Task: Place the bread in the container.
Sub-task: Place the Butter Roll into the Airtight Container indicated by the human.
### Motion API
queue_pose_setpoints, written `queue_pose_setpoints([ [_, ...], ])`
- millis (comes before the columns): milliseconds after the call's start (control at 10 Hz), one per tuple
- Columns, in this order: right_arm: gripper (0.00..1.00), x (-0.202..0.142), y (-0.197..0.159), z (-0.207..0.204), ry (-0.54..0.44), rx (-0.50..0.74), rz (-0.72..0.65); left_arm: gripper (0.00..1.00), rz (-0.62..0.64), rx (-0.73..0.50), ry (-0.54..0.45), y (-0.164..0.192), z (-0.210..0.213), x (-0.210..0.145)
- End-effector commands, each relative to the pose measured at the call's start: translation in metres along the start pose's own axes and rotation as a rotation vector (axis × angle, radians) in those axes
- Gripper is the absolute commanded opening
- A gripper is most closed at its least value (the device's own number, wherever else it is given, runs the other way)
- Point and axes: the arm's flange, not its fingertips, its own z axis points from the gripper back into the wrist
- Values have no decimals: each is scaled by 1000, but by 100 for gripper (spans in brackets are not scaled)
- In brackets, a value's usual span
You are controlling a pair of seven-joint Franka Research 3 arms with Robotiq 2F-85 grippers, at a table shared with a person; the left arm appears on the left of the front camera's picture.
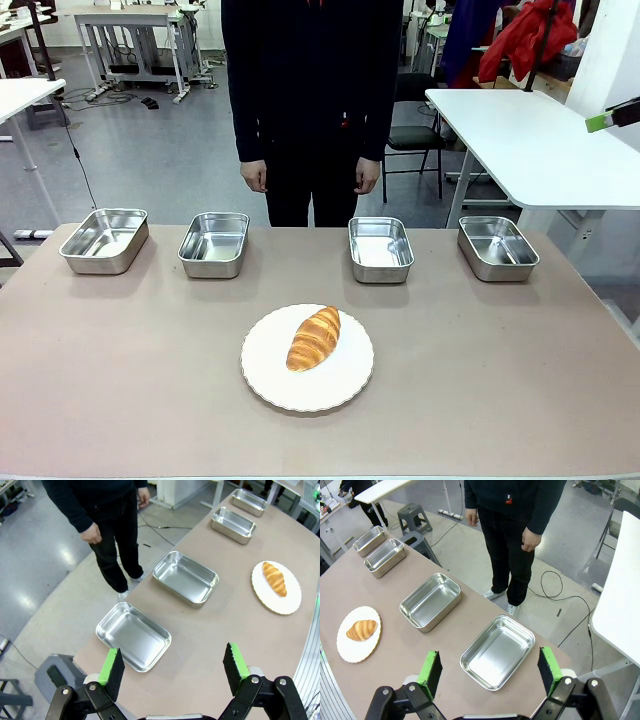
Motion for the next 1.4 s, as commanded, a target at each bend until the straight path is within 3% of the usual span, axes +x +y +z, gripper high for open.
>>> queue_pose_setpoints([
  [0, 100, 1, 1, 0, -7, 3, 2, 100, -6, -4, -2, -1, 0, 1],
  [1300, 100, 1, 1, 0, -7, 3, 2, 100, -6, -4, -2, -1, 0, 1],
])
